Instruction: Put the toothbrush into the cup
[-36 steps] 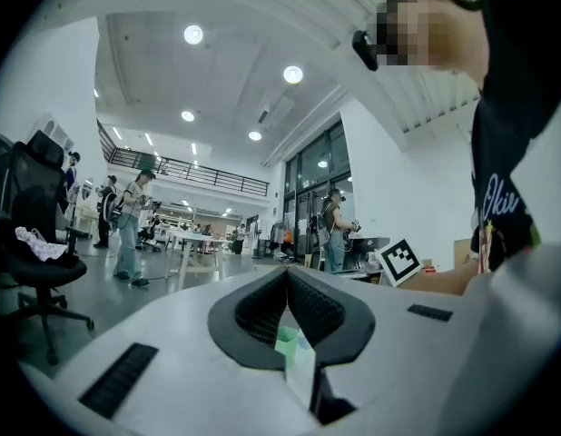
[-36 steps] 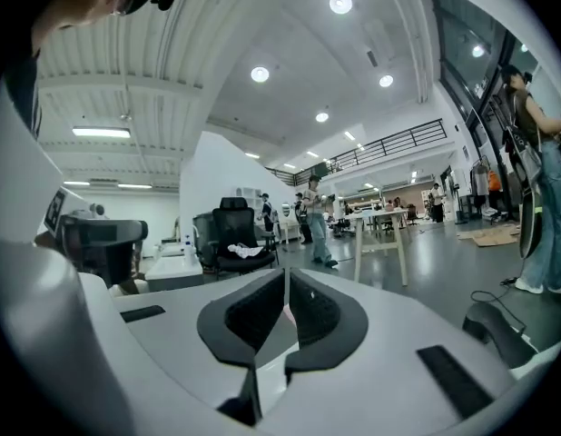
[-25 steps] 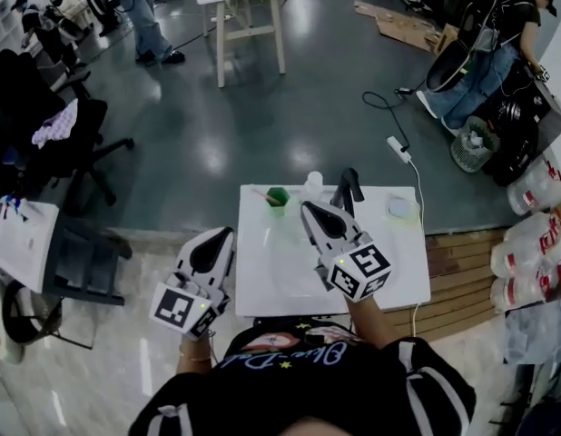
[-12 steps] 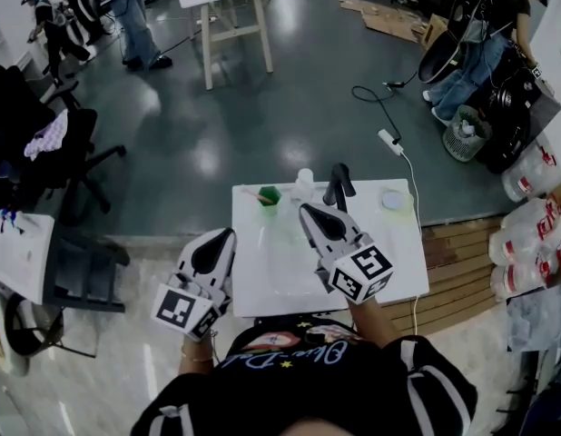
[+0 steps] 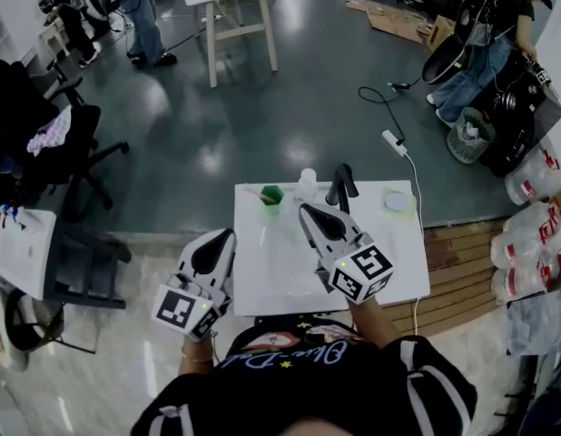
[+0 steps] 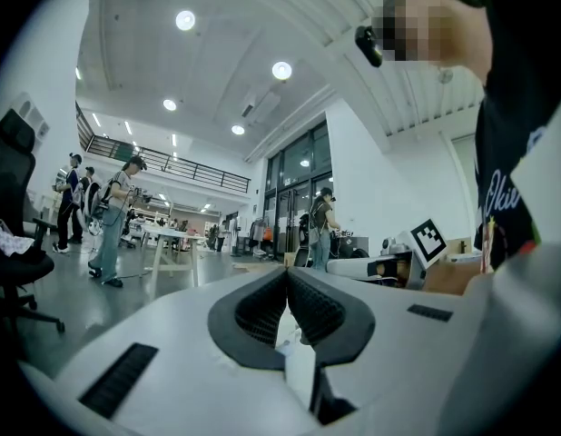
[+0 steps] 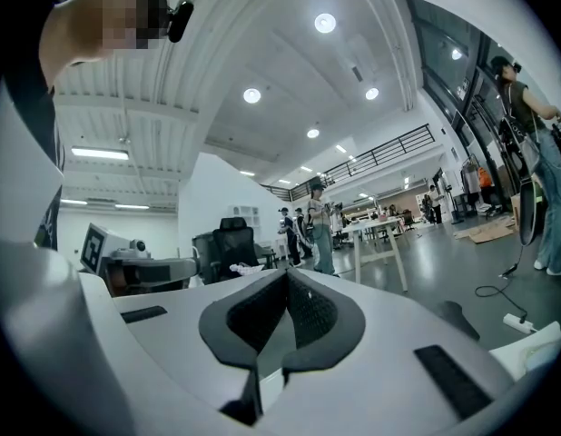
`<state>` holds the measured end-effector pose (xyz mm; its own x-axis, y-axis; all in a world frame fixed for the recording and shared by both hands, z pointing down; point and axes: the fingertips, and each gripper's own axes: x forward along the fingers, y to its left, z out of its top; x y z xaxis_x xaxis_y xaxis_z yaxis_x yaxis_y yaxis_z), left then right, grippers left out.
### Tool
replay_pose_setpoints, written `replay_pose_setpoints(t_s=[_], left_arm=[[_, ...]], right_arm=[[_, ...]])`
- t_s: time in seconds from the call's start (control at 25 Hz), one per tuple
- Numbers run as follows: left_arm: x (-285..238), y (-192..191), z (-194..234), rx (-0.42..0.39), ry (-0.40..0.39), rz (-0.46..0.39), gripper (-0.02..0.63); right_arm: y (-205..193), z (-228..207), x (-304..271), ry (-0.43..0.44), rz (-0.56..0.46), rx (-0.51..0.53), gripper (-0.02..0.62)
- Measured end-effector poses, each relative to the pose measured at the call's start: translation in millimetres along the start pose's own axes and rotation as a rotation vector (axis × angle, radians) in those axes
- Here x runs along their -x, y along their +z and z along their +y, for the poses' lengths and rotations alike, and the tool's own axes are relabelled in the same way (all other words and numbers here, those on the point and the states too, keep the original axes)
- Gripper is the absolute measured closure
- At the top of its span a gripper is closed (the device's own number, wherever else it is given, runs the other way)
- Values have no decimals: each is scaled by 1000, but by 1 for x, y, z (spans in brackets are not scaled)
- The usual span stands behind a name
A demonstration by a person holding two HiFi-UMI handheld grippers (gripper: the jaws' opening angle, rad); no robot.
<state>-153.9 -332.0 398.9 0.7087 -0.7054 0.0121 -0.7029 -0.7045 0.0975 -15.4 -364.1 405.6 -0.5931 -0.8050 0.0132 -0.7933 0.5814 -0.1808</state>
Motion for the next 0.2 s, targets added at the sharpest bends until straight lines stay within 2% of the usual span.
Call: replay_pose_setpoints(t_s=[0.2], left_arm=[[-3, -2, -3, -4, -6, 4, 603]], right_arm=[[-2, -4, 3, -7, 5, -3, 595]])
